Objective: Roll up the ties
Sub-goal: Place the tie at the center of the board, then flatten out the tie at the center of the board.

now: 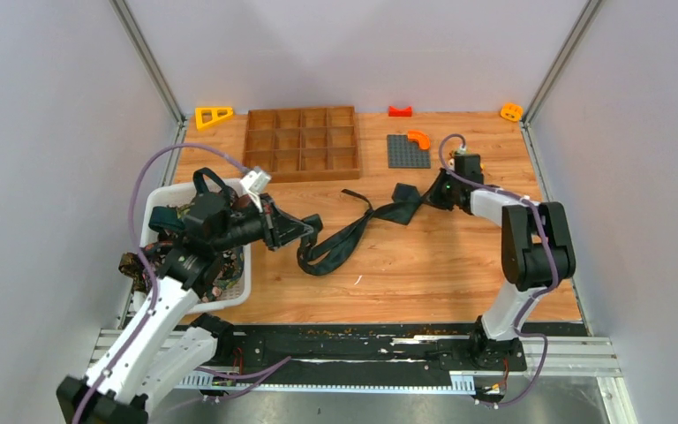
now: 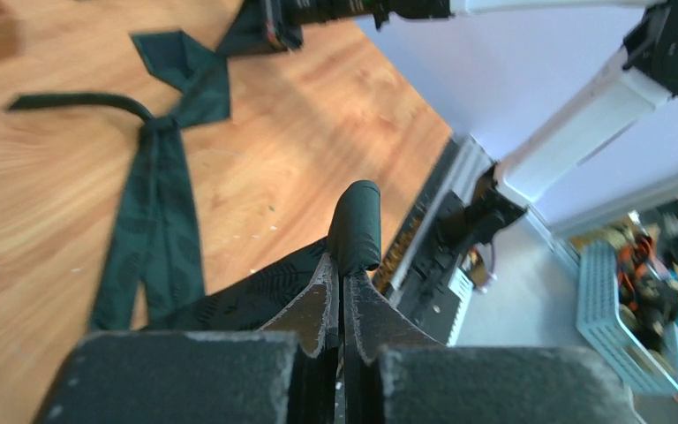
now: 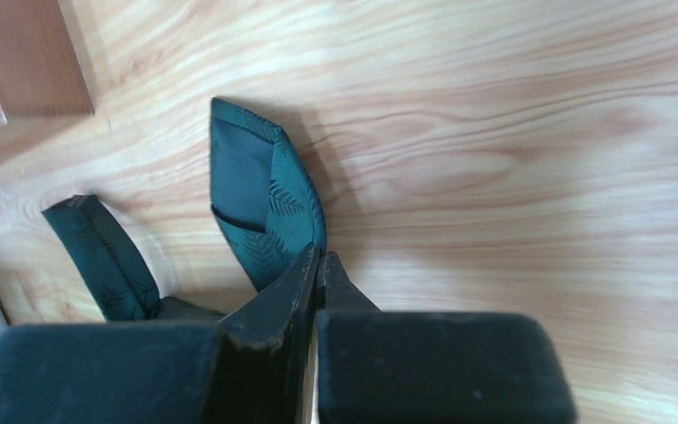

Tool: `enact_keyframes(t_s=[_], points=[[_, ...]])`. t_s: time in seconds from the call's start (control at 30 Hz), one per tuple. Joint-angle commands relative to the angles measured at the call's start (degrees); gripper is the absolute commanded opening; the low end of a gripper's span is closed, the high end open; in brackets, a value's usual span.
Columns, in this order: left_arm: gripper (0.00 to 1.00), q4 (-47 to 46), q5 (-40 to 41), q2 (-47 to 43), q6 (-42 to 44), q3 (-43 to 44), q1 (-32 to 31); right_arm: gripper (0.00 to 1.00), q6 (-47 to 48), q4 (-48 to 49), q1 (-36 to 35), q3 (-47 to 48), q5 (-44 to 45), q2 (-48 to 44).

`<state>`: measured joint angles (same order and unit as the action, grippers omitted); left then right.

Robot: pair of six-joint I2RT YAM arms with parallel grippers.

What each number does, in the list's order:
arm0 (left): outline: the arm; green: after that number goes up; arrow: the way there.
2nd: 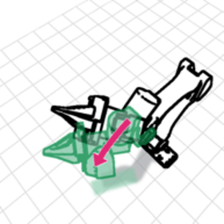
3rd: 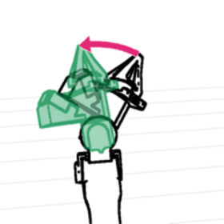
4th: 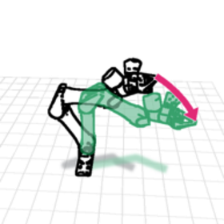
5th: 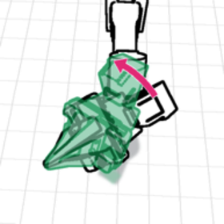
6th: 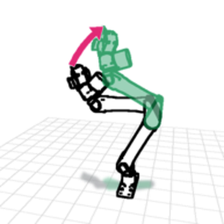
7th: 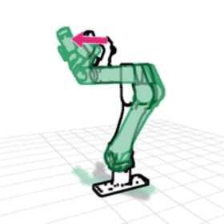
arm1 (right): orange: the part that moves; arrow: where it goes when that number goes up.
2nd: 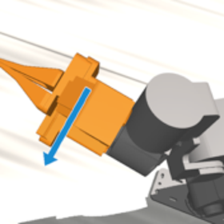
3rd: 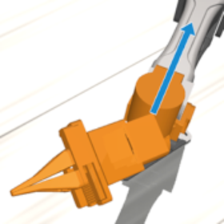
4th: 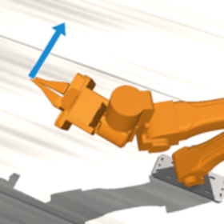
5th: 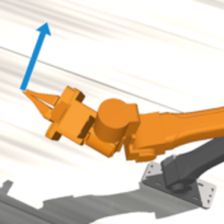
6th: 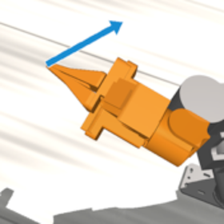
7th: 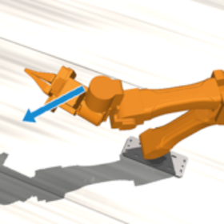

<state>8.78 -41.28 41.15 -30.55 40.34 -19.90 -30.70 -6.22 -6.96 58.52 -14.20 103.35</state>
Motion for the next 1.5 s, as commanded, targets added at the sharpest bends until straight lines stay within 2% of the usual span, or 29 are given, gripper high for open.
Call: enact_keyframes(t_s=[0.0,0.1,0.27,0.43,0.47,0.57,0.6,0.63,0.7,0.77,0.8,0.87,0.97,1.0,1.07,1.1,1.3,1.47], points=[[0.00,-8.31,2.62,7.42,1.79,3.02,-10.01,0.00,1.05,13.49,7.15,-5.13,-0.05,-7.23],[0.00,-10.24,3.73,11.72,3.43,4.09,-13.93,0.00,-0.81,19.99,15.08,-9.74,-1.55,-9.49],[0.00,-5.74,6.18,14.63,6.97,2.78,-14.78,0.00,-6.09,28.75,26.96,-13.54,-9.38,-9.35],[0.00,-1.15,15.21,15.25,6.65,-0.11,-15.25,0.00,-6.63,25.55,28.47,-12.83,-8.62,-9.13],[0.00,-0.38,16.96,15.54,6.17,-1.14,-15.30,0.03,-6.58,24.64,28.54,-12.85,-8.08,-9.36],[0.00,-2.07,18.66,15.94,3.39,-5.70,-15.70,0.22,-6.07,23.56,28.55,-14.11,-5.75,-11.67],[0.00,-2.20,19.11,15.84,2.97,-6.86,-16.04,0.31,-5.81,22.92,28.51,-14.41,-4.70,-12.82],[0.01,-2.00,19.92,15.70,2.92,-7.99,-16.63,0.48,-5.55,21.96,28.57,-14.63,-3.38,-14.27],[0.06,-1.22,21.16,15.29,2.49,-9.79,-17.37,0.64,-5.02,18.89,28.53,-14.75,-0.14,-18.43],[0.15,-0.64,21.64,14.84,2.17,-10.92,-18.07,0.73,-4.51,15.65,28.37,-15.13,3.63,-22.69],[0.24,-0.05,22.13,14.61,2.21,-11.13,-18.49,0.75,-4.22,14.00,28.22,-15.18,5.43,-25.10],[0.41,2.88,24.39,13.86,2.33,-11.03,-19.58,0.77,-2.41,10.25,26.38,-14.60,9.09,-29.38],[0.69,6.93,29.62,11.56,1.33,-10.78,-20.72,0.78,2.79,2.51,18.33,-10.89,15.14,-32.73],[0.83,7.95,31.26,10.43,0.64,-10.60,-20.90,0.78,4.57,0.32,15.33,-9.13,17.40,-32.69],[0.96,10.12,34.24,8.03,-0.91,-9.91,-21.12,0.78,7.52,-3.15,10.81,-6.00,18.87,-31.45],[0.99,11.19,35.69,6.74,-1.27,-9.68,-21.23,0.78,8.66,-4.60,9.27,-4.53,18.57,-30.33],[1.00,17.64,41.88,2.63,-1.88,-5.69,-21.54,0.78,16.32,-17.03,2.18,9.04,18.57,-16.54],[1.00,20.57,41.66,8.22,-1.66,-1.80,-22.62,0.78,22.74,-28.06,-1.37,21.53,18.09,-3.05]])
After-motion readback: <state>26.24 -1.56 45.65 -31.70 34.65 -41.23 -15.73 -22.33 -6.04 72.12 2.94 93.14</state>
